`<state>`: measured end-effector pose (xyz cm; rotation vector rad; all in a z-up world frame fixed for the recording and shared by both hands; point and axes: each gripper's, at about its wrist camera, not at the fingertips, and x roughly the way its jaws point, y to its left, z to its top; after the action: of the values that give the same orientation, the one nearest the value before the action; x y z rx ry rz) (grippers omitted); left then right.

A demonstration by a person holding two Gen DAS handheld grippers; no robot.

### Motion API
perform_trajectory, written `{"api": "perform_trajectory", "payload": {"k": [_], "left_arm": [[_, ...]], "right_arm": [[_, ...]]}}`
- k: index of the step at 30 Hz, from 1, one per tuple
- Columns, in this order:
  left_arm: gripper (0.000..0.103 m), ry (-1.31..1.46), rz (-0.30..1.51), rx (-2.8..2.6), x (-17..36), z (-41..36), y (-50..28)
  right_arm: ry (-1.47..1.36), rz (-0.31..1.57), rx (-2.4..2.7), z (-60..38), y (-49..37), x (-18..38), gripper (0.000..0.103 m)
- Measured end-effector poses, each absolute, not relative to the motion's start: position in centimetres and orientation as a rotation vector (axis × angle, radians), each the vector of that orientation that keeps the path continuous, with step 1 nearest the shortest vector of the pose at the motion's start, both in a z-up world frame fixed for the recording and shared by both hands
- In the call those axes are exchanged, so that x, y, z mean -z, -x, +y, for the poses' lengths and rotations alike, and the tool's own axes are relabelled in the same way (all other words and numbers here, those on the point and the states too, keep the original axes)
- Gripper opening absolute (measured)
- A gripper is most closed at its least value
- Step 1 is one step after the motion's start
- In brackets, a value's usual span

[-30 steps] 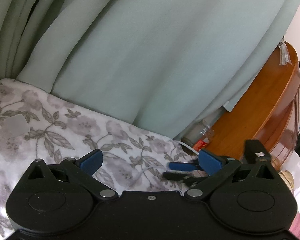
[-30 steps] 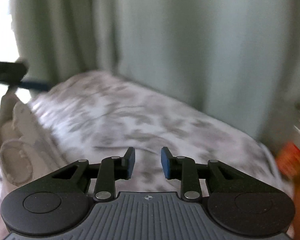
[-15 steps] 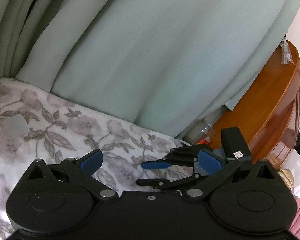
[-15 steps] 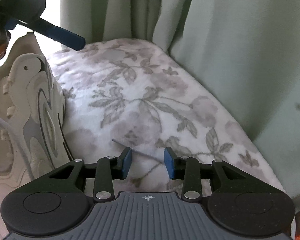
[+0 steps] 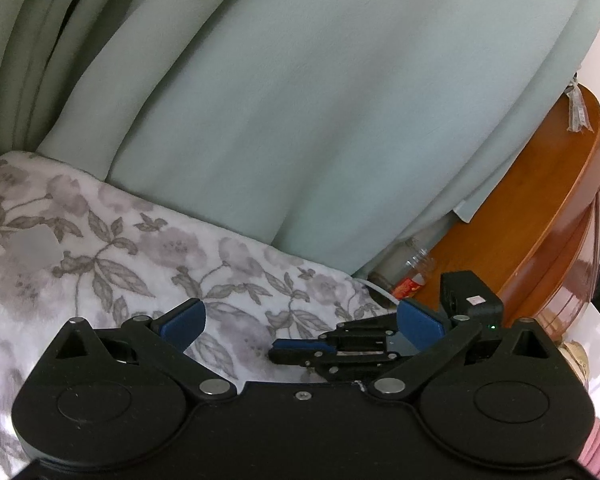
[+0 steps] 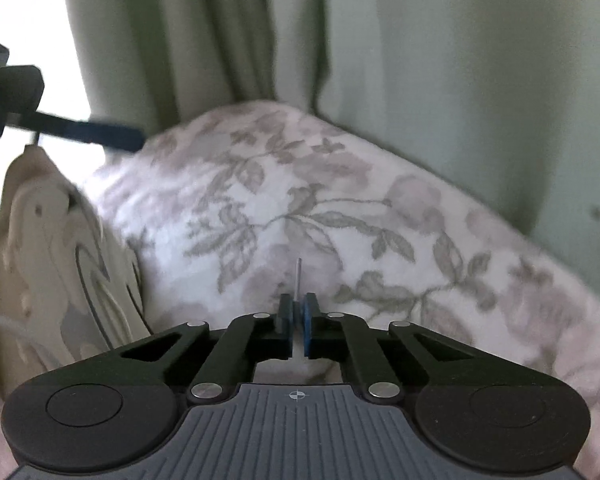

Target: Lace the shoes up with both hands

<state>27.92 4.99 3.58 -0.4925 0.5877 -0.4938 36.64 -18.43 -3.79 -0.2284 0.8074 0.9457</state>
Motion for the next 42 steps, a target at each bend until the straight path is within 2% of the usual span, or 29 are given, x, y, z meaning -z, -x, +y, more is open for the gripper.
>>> {"api": "perform_trajectory", "payload": {"k": [4, 10, 18, 26, 29, 34, 38, 41, 42], "left_arm": [[0.101, 0.504, 0.582, 0.494, -4.0, 5.0, -27.4], [0.101, 0.523, 0.572, 0.507, -4.8, 4.6, -26.5], [0.100, 0.551, 0.558, 0.555, -6.4, 3.2, -24.8], [0.096, 0.582, 0.591, 0.653, -7.1, 0.2, -23.6], [0.086, 0.584, 0.622, 0.679, -6.9, -0.9, -23.3], [0.059, 0.624, 0.661, 0.696, -6.2, -1.3, -22.8], [0.049, 0.662, 0.681, 0.706, -5.9, -1.0, -22.4], [0.033, 0.659, 0.684, 0.705, -5.9, -1.1, -22.1], [0.023, 0.659, 0.687, 0.706, -5.9, -1.1, -22.1]], "right_arm": [[0.060, 0.784, -0.936, -20.6, -36.1, 2.7, 0.003], [-0.023, 0.665, -0.925, -23.7, -32.1, -0.7, 0.003], [-0.013, 0.555, -0.896, -26.9, -25.5, -4.6, 0.003], [0.013, 0.507, -0.915, -26.5, -21.5, -5.6, 0.003], [0.029, 0.495, -0.928, -25.9, -20.4, -5.7, 0.003], [0.035, 0.488, -0.939, -25.5, -19.5, -5.9, 0.003], [0.035, 0.487, -0.934, -25.5, -19.2, -6.0, 0.003], [0.034, 0.487, -0.930, -25.6, -19.0, -6.1, 0.003], [0.034, 0.487, -0.928, -25.6, -18.9, -6.1, 0.003]]}}
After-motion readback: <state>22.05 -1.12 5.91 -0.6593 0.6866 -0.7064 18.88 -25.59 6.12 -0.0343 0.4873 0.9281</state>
